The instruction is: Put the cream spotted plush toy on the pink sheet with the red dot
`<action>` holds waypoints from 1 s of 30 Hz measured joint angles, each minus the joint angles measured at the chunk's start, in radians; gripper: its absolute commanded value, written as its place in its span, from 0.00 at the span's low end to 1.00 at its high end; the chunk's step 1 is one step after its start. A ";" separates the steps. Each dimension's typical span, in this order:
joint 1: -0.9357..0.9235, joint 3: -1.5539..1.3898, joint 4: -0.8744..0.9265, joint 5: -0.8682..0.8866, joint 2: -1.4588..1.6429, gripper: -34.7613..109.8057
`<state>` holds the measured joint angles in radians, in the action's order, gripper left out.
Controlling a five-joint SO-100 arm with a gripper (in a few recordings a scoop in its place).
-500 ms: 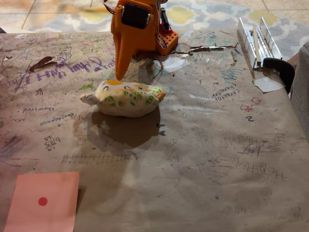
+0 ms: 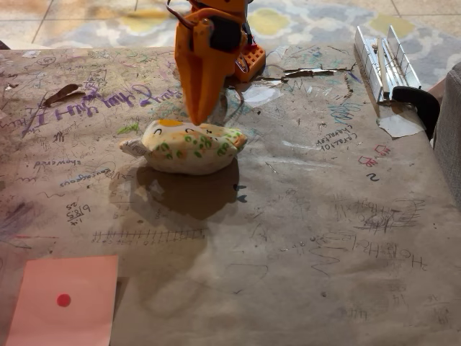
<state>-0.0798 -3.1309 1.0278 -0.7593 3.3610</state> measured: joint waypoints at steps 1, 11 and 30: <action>0.005 0.000 0.011 -0.028 0.000 0.24; -0.044 0.000 -0.020 -0.192 0.003 0.24; -0.187 0.000 -0.006 -0.775 -0.038 0.24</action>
<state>-0.2669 -3.1309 1.0216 -1.5340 3.3226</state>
